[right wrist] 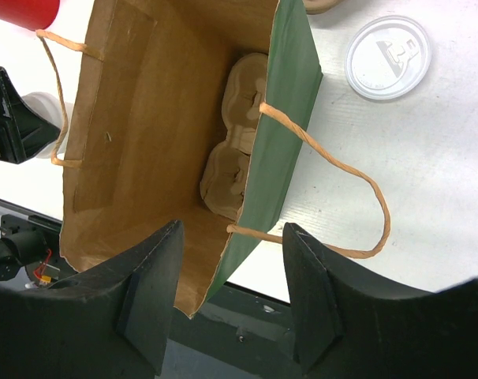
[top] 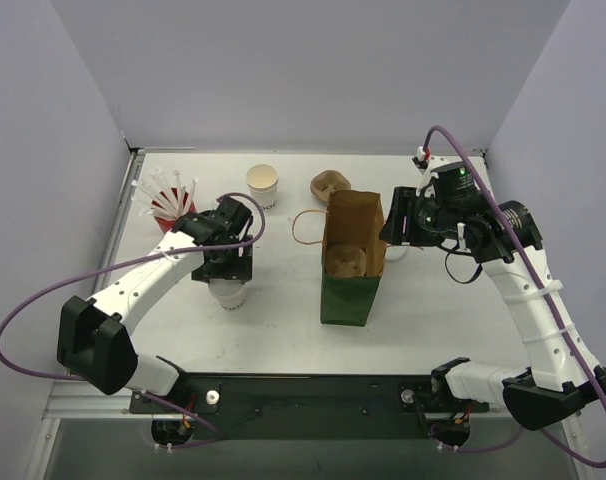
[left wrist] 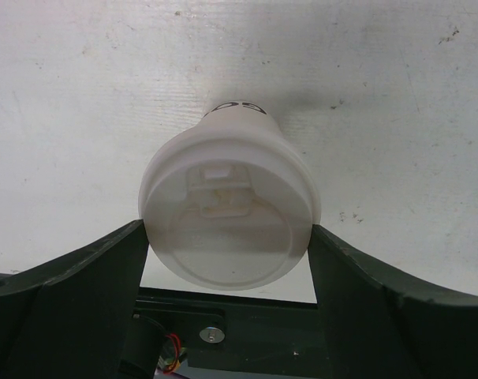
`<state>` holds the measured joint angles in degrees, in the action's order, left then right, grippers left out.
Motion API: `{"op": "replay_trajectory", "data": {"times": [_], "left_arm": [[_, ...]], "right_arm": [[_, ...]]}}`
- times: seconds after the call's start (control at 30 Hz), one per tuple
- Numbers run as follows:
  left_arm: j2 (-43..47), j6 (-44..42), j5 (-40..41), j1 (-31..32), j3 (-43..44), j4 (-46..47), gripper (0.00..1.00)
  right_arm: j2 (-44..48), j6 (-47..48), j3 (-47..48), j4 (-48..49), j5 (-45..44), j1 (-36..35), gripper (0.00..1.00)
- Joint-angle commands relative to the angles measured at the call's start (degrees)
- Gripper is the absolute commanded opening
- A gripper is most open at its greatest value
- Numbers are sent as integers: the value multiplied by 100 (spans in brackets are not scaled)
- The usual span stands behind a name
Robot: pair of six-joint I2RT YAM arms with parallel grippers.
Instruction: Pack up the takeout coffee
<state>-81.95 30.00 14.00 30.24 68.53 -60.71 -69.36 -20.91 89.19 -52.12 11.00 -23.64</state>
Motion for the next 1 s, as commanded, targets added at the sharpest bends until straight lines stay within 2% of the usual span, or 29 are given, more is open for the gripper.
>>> {"op": "replay_trajectory", "data": {"times": [0.0, 0.17, 0.63, 0.77, 0.97], "left_arm": [[-49, 76, 24, -53, -209, 182, 88], [30, 50, 50, -62, -226, 200, 89], [162, 103, -2, -71, -542, 367, 82], [250, 76, -11, -71, -560, 402, 65], [382, -90, 59, -71, -78, 78, 50]], "right_arm": [[134, 43, -42, -62, 60, 26, 49], [107, 43, -33, -53, 86, 26, 49], [125, 43, -68, -62, 77, 26, 49], [133, 34, -94, -53, 77, 26, 49], [107, 8, -51, -62, 77, 26, 49]]}}
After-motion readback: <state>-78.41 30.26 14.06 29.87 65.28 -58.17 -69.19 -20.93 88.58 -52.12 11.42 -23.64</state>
